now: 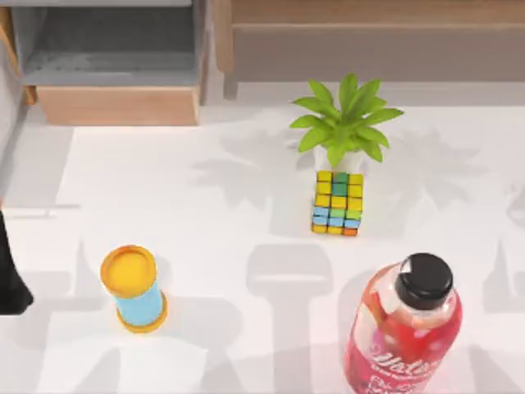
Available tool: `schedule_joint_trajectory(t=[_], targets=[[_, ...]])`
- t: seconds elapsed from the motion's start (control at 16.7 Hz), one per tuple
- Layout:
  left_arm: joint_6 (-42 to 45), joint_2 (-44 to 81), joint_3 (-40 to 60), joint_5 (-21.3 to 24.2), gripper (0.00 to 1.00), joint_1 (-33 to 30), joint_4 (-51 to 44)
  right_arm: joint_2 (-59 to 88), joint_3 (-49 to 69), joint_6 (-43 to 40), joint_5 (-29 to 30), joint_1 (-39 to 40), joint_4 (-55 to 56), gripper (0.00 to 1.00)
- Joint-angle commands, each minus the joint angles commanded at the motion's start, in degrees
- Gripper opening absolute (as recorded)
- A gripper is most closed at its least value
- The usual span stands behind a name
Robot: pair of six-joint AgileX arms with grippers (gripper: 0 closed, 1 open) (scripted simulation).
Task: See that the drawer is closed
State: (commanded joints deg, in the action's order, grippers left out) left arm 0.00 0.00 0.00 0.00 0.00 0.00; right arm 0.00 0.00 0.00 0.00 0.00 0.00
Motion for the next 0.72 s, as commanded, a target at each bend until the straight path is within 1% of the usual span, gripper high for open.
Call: schedule_joint_trajectory(t=[0.18, 0.3, 0.48, 0.72], targets=[[0.1, 0.8, 0.6, -0.6, 1.0, -0.5, 0.5, 0.0, 0.0, 0.0, 0.0, 0.0, 0.0, 1.0], [0.2, 4.0, 2.9, -2.7, 1.0, -2.4, 2.3, 0.0, 0.0, 0.0, 0.0, 0.0, 0.0, 1.0], [0.5, 13.2, 8.3, -7.6, 1.0, -7.5, 6.6, 0.0, 0.0, 0.0, 0.0, 0.0, 0.0, 1.0], [0.6, 30.4, 17.5, -15.8, 1.0, -16.1, 13.9, 0.0, 0.0, 0.0, 0.0, 0.0, 0.0, 1.0]])
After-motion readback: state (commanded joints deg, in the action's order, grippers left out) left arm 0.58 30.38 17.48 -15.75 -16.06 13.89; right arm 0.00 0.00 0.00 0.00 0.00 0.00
